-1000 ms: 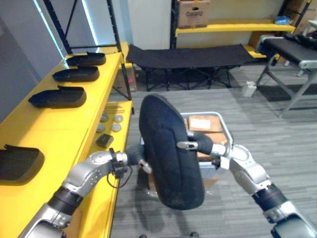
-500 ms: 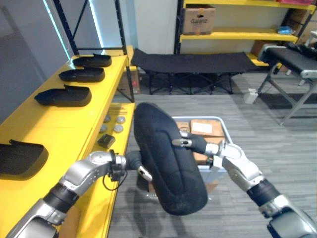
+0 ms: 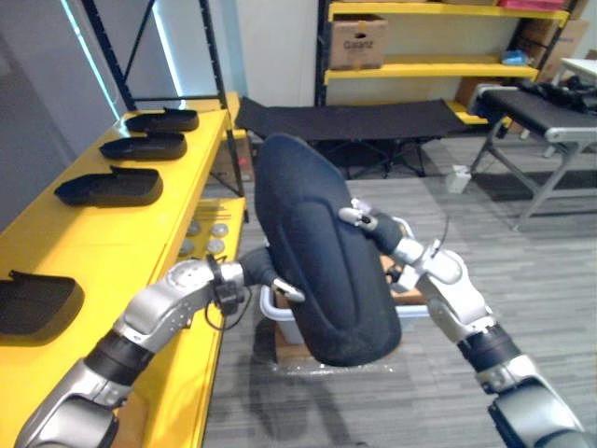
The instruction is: Walk over and take plastic housings, then place them on the shelf
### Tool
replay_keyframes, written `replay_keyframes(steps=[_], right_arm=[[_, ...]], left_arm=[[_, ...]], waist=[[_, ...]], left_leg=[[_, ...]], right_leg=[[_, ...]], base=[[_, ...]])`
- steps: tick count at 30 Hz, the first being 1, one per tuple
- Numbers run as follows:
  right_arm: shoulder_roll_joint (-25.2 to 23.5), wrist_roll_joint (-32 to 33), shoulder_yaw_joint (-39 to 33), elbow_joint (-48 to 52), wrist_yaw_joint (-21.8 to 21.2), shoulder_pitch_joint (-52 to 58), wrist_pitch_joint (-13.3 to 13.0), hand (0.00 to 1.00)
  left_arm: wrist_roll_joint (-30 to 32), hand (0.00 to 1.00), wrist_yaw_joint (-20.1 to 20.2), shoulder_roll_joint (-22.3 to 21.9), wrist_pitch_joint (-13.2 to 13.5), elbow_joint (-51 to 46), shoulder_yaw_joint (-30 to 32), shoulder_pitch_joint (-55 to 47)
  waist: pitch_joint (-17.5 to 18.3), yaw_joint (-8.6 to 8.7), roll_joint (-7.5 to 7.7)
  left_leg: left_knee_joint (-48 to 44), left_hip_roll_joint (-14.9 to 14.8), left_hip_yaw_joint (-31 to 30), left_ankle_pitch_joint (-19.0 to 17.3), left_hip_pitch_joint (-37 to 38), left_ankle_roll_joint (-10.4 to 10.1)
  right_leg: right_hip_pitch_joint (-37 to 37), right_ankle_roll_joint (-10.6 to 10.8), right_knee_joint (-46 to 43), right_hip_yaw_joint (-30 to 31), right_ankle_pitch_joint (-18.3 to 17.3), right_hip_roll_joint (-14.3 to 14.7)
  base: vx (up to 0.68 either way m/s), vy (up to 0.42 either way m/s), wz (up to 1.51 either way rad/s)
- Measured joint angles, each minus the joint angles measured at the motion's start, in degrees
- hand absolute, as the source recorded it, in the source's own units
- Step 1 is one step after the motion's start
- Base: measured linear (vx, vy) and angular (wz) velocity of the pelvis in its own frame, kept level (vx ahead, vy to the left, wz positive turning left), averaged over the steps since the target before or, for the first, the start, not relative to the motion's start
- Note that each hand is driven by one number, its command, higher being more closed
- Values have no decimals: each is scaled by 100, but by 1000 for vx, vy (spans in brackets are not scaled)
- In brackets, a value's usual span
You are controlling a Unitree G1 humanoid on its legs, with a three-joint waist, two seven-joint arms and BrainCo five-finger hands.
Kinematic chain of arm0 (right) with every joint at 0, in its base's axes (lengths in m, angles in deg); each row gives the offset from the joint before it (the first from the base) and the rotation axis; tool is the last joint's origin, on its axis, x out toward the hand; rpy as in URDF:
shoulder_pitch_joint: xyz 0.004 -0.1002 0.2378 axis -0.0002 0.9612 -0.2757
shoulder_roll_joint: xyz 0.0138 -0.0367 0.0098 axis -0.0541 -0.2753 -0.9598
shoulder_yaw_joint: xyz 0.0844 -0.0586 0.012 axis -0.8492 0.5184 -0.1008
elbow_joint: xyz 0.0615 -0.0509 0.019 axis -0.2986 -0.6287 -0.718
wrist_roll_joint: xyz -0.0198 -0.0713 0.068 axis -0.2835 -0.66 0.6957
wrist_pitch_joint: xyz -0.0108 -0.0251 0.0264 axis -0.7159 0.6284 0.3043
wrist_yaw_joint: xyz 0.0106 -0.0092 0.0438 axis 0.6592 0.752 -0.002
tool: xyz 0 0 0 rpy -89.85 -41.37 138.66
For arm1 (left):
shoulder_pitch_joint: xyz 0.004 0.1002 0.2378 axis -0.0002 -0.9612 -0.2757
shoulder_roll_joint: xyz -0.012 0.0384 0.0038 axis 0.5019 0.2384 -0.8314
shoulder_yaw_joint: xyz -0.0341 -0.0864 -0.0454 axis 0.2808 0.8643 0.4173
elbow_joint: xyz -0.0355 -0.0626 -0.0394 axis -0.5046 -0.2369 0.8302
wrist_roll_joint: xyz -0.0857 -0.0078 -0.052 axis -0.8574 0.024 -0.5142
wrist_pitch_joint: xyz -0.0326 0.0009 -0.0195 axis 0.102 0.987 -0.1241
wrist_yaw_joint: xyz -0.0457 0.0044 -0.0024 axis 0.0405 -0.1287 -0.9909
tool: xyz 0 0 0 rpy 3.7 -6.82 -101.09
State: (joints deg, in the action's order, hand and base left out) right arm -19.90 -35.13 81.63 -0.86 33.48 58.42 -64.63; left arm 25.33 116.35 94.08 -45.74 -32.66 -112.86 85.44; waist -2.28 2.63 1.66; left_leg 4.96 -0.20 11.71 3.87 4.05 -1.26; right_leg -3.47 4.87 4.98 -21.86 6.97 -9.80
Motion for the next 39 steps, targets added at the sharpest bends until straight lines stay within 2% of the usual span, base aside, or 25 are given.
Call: replay_keyframes(steps=[3,5,13,14,16,20,24,28,34,39], right_arm=[[4,-529,-357,338,243,14,-293,100],[-21,-569,-557,548,331,105,-382,100],[-139,-573,-595,746,472,441,-459,100],[-139,-573,-595,759,487,465,-460,0],[-139,-573,-592,775,590,536,-455,0],[-141,-499,-538,720,1088,697,-81,0],[-140,-396,-535,624,1168,702,182,0],[-142,-206,-540,506,1163,701,428,0],[-143,-53,-662,427,1139,749,571,0],[-140,-57,-780,301,1147,914,577,0]], left_arm=[[664,100,-51,-225,431,-82,268,50],[803,100,25,-231,556,-122,339,234],[937,100,354,-230,492,-152,408,253],[943,100,364,-230,491,-152,401,253],[1059,100,380,-233,488,-152,370,252],[1575,100,200,-200,455,-190,308,255],[1599,100,126,-145,261,-187,99,243],[1789,100,186,-146,197,-96,-32,225],[2289,100,596,-149,73,235,-37,-61],[2969,100,600,-149,35,787,26,-158]], waist=[[0,3,-1],[0,1,-1],[-1,106,-2],[-1,109,-2],[-1,123,-2],[0,127,-14],[0,129,-15],[0,129,-15],[3,131,-20],[3,112,-20]], left_leg=[[-3,-6,1,0,-3,-2],[-5,-4,0,5,-2,-1],[-24,-1,5,5,-3,-1],[-24,-1,7,5,-3,-1],[-21,-1,17,4,-2,-1],[0,-3,27,-8,-1,-19],[-5,-3,39,-2,-2,-10],[-24,-5,63,-4,-6,-13],[1,-15,126,-16,-13,-23],[3,-17,125,-16,-12,-24]], right_leg=[[6,-1,0,-1,-1,6],[6,0,-1,-1,-3,4],[13,17,-41,4,37,3],[13,15,-36,6,35,2],[19,-9,-1,19,7,2],[25,9,1,28,-6,3],[33,8,2,40,-5,2],[52,-17,1,67,17,7],[102,-6,3,153,19,11],[101,-4,3,157,19,9]], base=[[0,0,0],[0,0,0],[8,0,0],[0,0,0],[-17,2,-1],[0,0,0],[0,0,0],[7,0,-2],[-4,1,-6],[0,0,0]])
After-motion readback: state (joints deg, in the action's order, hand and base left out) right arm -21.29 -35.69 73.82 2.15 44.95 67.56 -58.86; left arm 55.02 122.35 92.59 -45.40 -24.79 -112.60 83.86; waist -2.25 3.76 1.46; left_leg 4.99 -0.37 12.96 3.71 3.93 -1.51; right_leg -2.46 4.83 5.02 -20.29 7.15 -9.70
